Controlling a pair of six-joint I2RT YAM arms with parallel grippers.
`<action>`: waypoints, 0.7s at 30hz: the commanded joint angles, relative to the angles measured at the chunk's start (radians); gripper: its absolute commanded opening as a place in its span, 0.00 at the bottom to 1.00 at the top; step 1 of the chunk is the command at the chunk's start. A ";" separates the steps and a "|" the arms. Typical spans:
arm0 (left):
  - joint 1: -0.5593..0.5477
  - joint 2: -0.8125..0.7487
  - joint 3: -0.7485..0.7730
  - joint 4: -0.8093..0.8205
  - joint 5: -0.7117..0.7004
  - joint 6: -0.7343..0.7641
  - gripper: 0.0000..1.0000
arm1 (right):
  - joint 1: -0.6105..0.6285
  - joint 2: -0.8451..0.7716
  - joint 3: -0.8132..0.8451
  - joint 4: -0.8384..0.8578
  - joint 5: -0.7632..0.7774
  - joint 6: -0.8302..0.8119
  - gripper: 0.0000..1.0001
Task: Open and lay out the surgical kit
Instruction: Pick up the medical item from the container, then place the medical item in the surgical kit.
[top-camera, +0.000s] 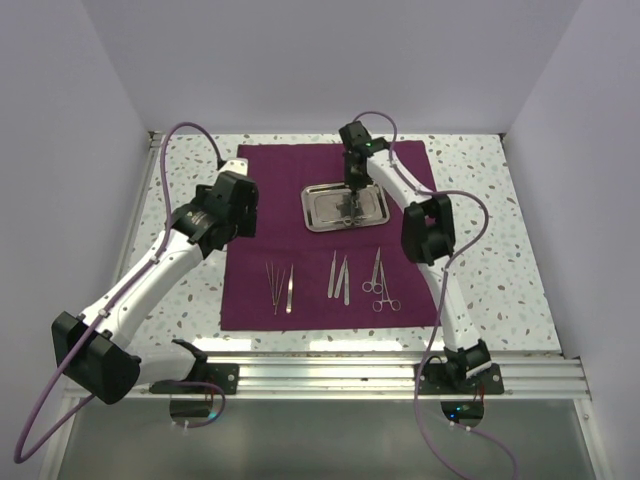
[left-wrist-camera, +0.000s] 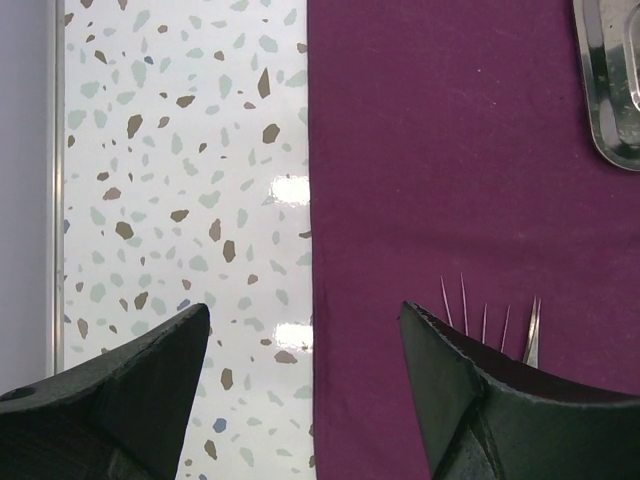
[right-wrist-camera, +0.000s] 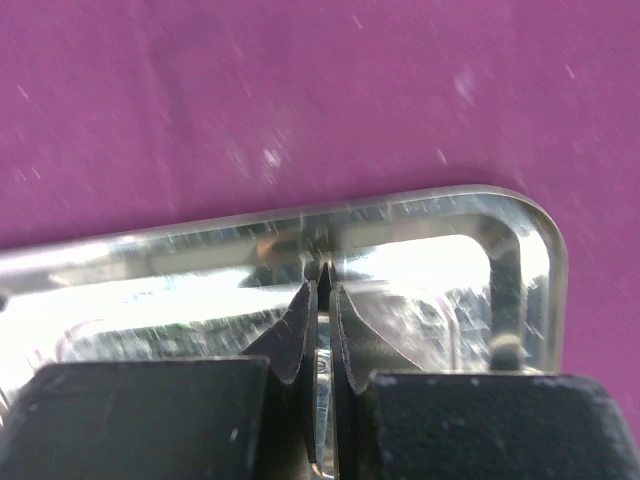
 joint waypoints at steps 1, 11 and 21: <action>0.008 -0.019 -0.002 0.048 0.004 0.023 0.80 | -0.015 -0.148 -0.056 -0.037 -0.028 -0.028 0.00; 0.008 -0.044 -0.018 0.087 0.041 0.013 0.79 | -0.014 -0.435 -0.338 0.022 -0.054 -0.017 0.00; 0.008 -0.055 -0.031 0.119 0.052 0.036 0.79 | -0.006 -0.820 -0.964 0.178 -0.093 0.027 0.00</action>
